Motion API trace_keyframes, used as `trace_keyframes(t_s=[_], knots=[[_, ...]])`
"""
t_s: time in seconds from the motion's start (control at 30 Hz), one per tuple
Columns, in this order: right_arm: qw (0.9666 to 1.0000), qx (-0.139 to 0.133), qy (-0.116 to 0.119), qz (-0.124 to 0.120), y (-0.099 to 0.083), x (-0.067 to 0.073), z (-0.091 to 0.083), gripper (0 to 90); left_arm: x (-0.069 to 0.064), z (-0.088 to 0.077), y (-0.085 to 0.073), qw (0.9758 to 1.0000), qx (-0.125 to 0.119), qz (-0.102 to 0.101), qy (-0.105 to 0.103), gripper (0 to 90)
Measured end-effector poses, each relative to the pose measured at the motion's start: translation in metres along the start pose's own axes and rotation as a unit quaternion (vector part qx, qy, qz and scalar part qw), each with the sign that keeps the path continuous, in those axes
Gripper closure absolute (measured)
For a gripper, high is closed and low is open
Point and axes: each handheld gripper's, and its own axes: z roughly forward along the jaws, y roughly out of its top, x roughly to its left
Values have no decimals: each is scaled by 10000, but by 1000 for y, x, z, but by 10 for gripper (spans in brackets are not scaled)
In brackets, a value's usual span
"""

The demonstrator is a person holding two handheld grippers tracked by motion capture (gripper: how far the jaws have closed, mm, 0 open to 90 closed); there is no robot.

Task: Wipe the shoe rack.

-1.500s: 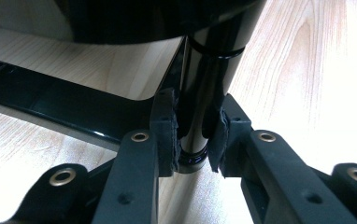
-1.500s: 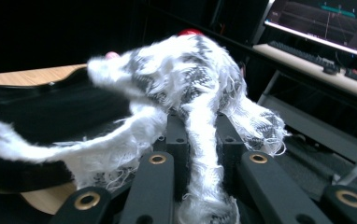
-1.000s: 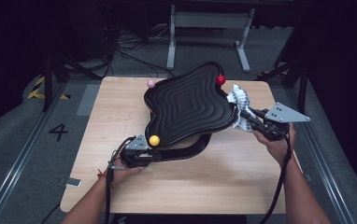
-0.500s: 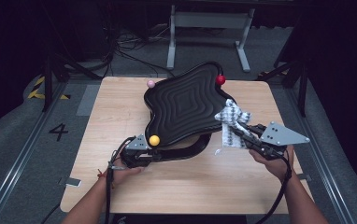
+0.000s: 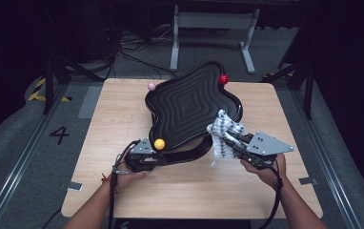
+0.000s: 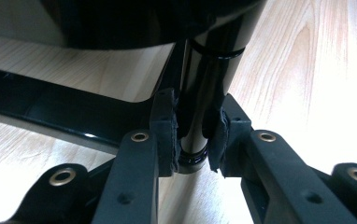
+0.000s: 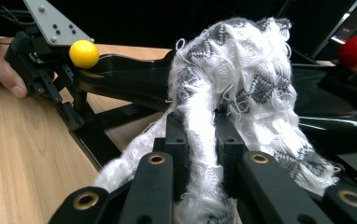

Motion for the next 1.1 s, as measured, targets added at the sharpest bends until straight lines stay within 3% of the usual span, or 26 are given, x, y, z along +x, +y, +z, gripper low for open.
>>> trace_keyframes(t_s=[0.37,0.73,1.1], knots=[[9999,146,-58,25,-3,9,15,795,-8,6,4,10000,13,55,-61,734],[9996,181,-168,153,-9,8,21,792,-13,9,6,9998,30,138,-132,734],[9995,317,55,-59,-10,26,38,789,-16,11,7,9997,16,190,-144,734]])
